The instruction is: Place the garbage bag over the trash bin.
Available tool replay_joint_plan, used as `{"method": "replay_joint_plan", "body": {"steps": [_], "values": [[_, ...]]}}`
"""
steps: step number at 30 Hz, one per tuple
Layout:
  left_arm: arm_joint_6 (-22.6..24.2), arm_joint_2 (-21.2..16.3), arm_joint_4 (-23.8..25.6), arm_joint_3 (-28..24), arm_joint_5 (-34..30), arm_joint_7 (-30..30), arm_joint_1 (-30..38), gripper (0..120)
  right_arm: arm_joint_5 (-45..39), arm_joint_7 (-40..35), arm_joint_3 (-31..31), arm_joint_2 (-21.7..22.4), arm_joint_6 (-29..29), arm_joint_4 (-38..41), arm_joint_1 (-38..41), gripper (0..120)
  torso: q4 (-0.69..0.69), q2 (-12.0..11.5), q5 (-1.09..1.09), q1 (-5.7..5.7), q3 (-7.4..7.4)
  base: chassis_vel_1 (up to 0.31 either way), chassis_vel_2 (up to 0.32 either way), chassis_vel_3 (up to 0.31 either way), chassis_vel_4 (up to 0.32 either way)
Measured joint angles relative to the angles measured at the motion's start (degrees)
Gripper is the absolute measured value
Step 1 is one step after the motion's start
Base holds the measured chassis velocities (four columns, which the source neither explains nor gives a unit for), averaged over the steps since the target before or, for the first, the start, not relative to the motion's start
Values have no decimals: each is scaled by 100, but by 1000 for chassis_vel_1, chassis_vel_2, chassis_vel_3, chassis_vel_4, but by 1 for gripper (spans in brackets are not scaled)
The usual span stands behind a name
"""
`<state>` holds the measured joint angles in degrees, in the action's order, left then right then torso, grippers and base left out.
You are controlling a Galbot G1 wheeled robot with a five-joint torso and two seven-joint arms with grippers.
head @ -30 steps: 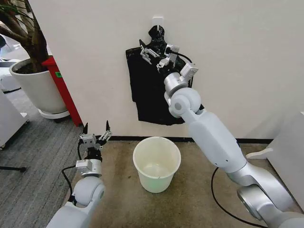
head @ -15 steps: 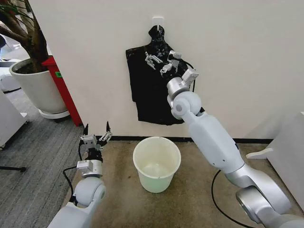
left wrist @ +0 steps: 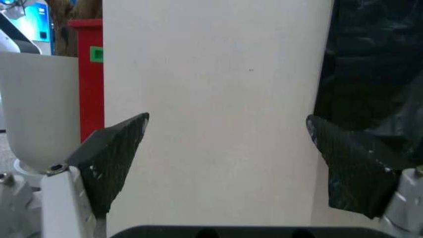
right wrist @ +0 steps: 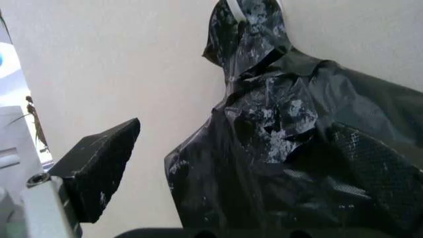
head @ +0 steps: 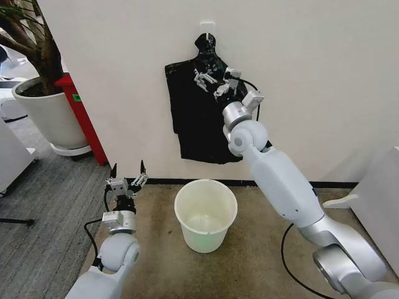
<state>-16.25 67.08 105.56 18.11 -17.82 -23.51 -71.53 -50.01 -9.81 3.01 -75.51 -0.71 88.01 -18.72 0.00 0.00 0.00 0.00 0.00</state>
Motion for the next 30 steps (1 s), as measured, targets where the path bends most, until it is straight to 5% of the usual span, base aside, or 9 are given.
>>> {"method": "replay_joint_plan", "body": {"steps": [30], "values": [[-13,61,-24,20,70,-41,28,93,257,205,-217,-363,-210,-665,159,100,-1,0,1,0,0,0,0,0,0]]}}
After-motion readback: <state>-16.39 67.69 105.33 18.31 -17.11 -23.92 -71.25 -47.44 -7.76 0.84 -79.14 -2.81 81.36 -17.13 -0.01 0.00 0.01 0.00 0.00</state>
